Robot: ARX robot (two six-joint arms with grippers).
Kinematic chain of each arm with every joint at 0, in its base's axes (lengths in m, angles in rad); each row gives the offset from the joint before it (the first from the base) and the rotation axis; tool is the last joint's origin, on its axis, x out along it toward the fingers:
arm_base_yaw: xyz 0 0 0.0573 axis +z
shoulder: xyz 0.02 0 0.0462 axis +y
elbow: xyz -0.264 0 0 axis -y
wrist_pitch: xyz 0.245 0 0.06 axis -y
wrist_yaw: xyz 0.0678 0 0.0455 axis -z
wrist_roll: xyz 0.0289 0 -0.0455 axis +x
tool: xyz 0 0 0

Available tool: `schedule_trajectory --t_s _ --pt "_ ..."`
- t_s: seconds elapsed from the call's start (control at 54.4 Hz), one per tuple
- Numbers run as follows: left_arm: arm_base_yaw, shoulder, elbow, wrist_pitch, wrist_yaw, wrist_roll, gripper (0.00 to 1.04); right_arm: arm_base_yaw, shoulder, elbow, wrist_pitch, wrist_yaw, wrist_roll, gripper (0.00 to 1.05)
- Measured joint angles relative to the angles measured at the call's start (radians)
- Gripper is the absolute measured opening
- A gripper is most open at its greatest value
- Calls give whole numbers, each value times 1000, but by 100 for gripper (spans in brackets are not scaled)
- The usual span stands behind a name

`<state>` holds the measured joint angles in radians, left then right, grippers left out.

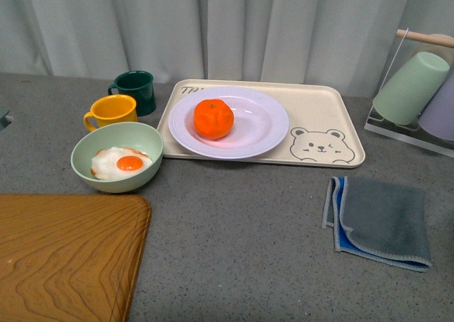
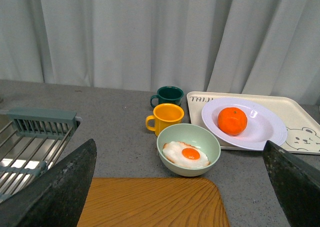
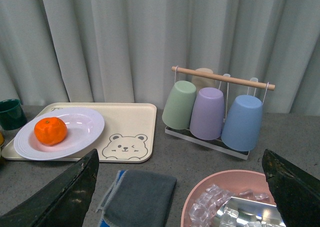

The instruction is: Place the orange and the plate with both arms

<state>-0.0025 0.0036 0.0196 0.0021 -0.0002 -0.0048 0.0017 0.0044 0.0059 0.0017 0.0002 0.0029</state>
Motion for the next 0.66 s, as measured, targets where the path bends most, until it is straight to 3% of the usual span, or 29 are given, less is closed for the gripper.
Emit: schedule_trajectory --t_s 0.662 --pt "0 0 0 0 0 0 98 0 0 0 0 0 0 95"
